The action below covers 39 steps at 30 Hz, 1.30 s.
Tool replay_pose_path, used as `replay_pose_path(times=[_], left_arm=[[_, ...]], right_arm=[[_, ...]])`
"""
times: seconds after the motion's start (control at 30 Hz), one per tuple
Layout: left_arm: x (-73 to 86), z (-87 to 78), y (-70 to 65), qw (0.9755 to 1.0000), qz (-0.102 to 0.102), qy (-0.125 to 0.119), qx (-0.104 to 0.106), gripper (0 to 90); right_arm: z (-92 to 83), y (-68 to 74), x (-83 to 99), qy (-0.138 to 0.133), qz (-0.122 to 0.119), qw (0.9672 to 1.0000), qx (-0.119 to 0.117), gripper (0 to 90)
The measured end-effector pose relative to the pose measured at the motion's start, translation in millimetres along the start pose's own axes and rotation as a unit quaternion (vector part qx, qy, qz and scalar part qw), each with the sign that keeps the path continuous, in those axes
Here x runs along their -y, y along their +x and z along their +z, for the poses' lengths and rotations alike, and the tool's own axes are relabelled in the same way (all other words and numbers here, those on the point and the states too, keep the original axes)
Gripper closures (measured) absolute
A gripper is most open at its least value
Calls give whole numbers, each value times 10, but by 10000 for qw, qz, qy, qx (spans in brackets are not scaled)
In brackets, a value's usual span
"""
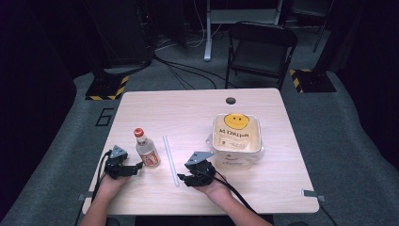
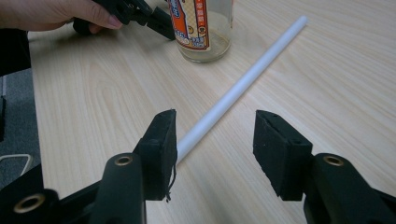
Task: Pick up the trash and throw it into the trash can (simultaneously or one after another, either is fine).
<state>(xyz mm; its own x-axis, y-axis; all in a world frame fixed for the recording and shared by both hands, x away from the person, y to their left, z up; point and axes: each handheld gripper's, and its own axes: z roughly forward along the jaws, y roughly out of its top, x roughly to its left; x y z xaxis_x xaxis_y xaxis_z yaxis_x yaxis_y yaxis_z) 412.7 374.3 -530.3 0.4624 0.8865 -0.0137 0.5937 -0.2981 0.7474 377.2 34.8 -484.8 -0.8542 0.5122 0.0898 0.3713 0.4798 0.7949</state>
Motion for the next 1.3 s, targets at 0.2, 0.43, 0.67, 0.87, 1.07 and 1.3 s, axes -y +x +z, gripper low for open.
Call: replay_pose_path(times=[0.2, 0.43, 0.67, 0.87, 1.07, 1.3], left_arm=[[0, -1, 2, 10000, 20, 1, 5, 149], [0, -2, 3, 10000, 35, 6, 9, 149], [0, -2, 2, 10000, 28, 2, 9, 150], [1, -3, 2, 10000, 24, 6, 15, 150], [1, -1, 2, 10000, 28, -4, 18, 150], [1, -2, 3, 10000, 33, 0, 17, 150]], right_arm=[[174, 40, -19, 54, -125, 9999, 75, 523], [295, 28, -27, 8, -70, 9998, 164, 529], [390, 32, -68, 34, -40, 9997, 219, 529], [490, 32, -90, 117, -87, 9995, 267, 541], [567, 46, -63, 245, -50, 9993, 267, 493], [603, 93, -23, 420, -213, 9985, 277, 475]])
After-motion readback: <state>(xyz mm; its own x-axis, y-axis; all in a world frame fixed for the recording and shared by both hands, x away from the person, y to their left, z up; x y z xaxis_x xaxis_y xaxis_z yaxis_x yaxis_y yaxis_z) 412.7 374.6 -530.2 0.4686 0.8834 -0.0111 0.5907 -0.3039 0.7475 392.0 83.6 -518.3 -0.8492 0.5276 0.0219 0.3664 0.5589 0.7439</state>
